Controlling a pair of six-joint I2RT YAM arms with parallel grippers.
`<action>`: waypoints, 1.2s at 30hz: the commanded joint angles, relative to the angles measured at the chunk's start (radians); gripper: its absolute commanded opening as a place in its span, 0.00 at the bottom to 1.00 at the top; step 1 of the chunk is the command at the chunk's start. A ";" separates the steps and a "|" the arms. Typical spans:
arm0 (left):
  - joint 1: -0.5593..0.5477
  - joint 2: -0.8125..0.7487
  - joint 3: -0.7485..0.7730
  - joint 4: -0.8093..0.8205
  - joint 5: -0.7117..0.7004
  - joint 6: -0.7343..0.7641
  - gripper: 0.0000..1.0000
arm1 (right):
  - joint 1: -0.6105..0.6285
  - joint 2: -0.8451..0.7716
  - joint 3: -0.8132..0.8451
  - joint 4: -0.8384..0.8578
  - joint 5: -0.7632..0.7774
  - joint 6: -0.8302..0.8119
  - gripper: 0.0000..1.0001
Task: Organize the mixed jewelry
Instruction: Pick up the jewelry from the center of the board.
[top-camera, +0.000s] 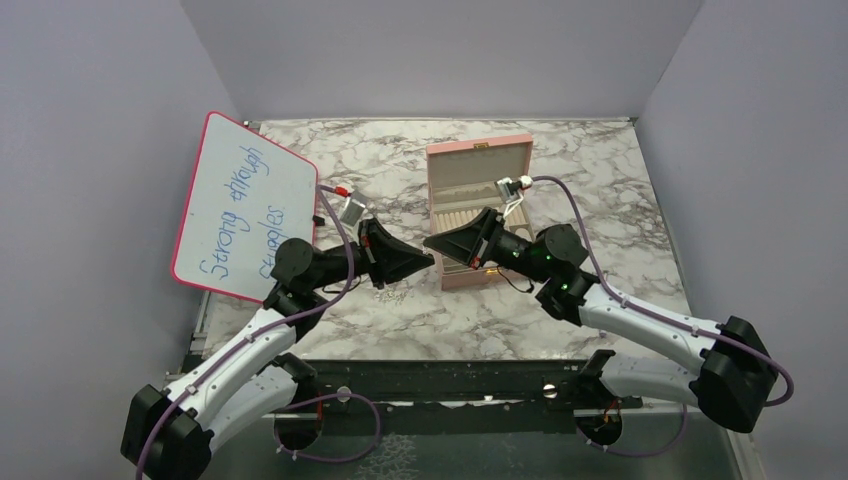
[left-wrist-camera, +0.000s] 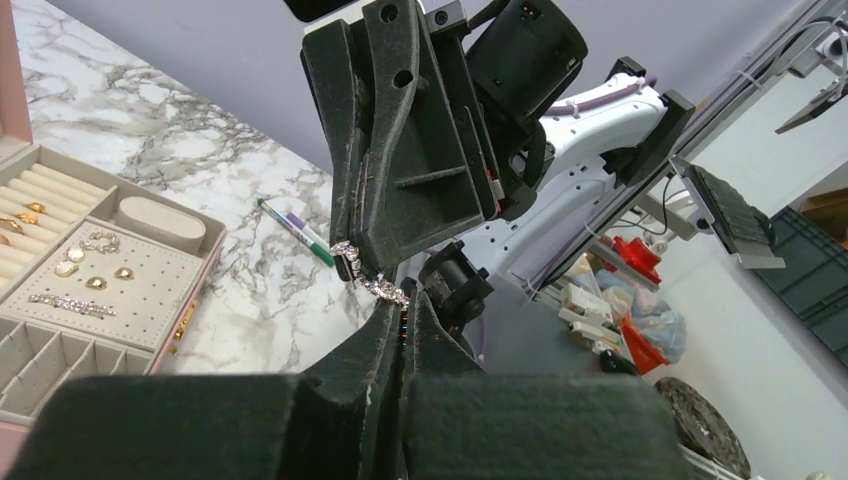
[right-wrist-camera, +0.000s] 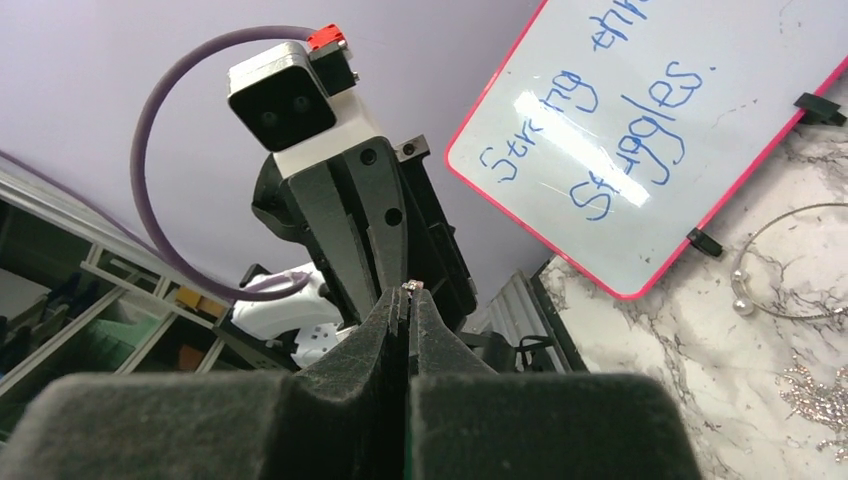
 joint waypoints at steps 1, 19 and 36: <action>-0.005 -0.021 0.047 0.004 0.029 0.005 0.00 | -0.002 -0.043 0.000 -0.081 0.070 -0.012 0.13; -0.002 0.167 0.449 -0.668 0.267 -0.077 0.00 | -0.002 -0.258 0.052 -0.545 0.336 -0.054 0.55; -0.001 0.265 0.402 -0.528 0.289 -0.309 0.00 | -0.002 -0.241 0.156 -0.878 0.363 0.211 0.48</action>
